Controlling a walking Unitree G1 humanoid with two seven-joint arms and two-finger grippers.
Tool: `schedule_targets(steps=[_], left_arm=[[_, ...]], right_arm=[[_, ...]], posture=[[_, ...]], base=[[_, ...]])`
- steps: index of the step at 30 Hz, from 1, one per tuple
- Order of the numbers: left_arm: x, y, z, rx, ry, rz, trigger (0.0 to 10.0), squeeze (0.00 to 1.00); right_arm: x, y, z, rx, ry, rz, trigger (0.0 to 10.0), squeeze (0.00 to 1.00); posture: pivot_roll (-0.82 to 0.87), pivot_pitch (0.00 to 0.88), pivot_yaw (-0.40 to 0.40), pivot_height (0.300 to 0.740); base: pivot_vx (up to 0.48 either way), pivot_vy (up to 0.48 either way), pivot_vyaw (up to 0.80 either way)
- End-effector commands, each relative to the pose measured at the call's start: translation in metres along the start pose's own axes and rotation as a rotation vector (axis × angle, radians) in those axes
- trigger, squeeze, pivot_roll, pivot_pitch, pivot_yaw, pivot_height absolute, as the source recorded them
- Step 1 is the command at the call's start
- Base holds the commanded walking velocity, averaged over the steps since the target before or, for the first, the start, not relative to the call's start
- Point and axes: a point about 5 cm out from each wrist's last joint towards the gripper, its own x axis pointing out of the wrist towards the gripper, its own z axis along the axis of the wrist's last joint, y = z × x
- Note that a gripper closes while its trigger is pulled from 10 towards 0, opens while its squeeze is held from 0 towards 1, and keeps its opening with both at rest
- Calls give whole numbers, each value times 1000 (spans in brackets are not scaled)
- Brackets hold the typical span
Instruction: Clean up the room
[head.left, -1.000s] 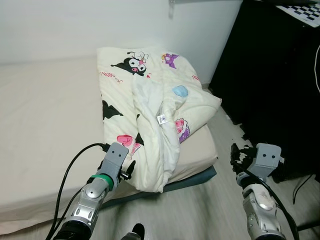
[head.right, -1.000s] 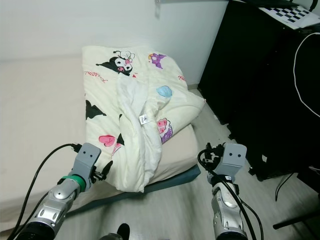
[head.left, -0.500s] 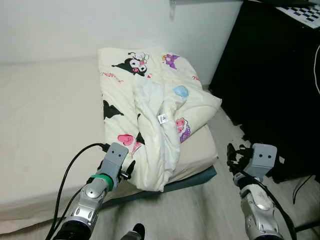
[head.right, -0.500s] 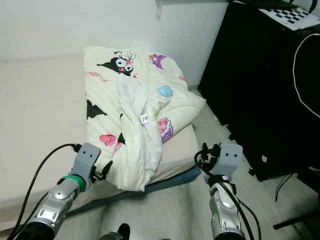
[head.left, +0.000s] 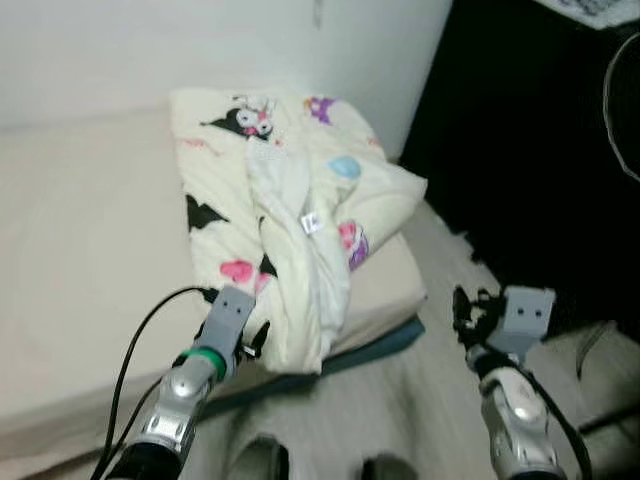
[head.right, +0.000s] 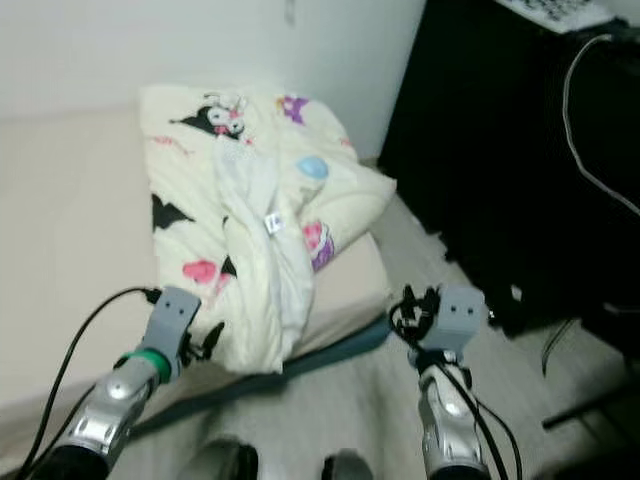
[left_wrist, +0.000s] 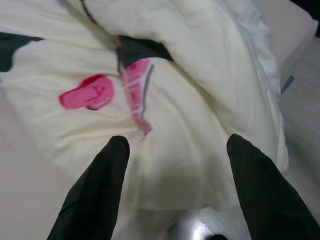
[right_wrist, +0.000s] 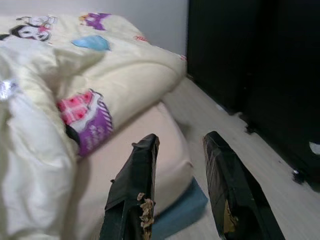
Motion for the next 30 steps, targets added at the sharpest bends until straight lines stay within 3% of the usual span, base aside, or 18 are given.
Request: schedule_targets(steps=[1, 18, 24, 27, 29, 30], left_arm=[[-2, -3, -8, -5, 28, -6, 10000, 0], [-1, -2, -8, 1, 29, -7, 10000, 0], [-1, -1, -7, 2, 24, -3, 10000, 0], [-3, 36, 35, -141, -147, 112, 10000, 0], [-6, 45, 47, -158, -193, 121, 10000, 0], [-16, 63, 70, -160, -273, 131, 10000, 0]], right_arm=[[-4, 0, -5, -1, 17, 0, 10000, 0], [-2, 4, -2, 4, -1, 36, 10000, 0], [-1, 9, 4, -36, -33, 85, 10000, 0], [6, 17, 42, -74, -191, 172, 10000, 0], [7, 19, 51, -69, -225, 193, 10000, 0], [9, 22, 65, -60, -270, 228, 10000, 0]], posture=[[-3, 120, 14, 610], [-4, 109, 16, 545], [-3, 107, 18, 530], [-5, 114, 23, 510], [-5, 114, 23, 505], [1, 123, 23, 505]], base=[[0, 0, 0], [0, 0, 0], [0, 0, 0], [0, 0, 0], [0, 0, 0], [0, 0, 0]])
